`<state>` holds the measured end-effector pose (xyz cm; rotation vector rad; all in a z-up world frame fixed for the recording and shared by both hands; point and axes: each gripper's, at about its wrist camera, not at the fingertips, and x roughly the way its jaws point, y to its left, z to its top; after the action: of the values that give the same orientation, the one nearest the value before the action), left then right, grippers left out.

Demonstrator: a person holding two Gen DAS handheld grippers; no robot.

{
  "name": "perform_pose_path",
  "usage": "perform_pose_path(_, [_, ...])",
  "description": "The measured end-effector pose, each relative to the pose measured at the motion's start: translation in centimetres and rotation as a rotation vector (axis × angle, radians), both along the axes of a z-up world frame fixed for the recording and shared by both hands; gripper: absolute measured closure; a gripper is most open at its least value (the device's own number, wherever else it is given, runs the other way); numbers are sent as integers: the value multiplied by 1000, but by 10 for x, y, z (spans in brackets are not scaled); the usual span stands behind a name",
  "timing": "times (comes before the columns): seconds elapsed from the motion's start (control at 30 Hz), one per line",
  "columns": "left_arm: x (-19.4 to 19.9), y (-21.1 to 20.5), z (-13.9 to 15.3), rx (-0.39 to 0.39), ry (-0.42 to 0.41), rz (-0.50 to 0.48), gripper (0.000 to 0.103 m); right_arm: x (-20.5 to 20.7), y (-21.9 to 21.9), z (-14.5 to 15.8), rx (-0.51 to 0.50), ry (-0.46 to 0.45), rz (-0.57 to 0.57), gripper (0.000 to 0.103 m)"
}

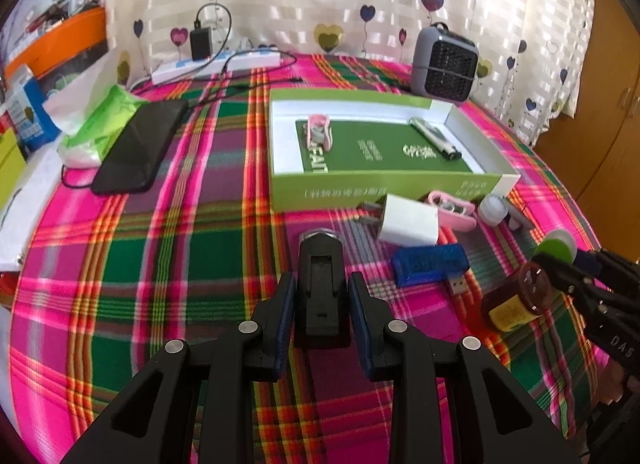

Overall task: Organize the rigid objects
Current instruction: 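Lift the black power bank and green spool and carry them toward the box, then lower the power bank and spool over the green mat inside the box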

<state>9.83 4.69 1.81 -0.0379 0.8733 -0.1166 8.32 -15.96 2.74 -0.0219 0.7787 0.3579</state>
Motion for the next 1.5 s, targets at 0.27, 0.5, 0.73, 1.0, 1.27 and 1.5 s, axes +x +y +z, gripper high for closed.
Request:
perform_pose_path(0.27, [9,-1,-6,-6,18,-4,78,1,-2,-2,4,5,-3,70])
perform_pose_path(0.5, [14,-1,-12,2,28,-3,78,4,-2,-3,2,12,-4,70])
perform_pose_path(0.73, [13,-1,-9,-5,25,-3,77,5,-1,-3,1,12,-2,70])
perform_pose_path(1.0, [9,0,14,-32,-16,-18,77,8,-2,4,4,1,-4,70])
perform_pose_path(1.27, [22,-2,34,-33,-45,-36,77,20,0,23,5,-29,12,70])
perform_pose_path(1.5, [47,-6,39,-37,-43,-61,77,50,6,37,5,-41,48,70])
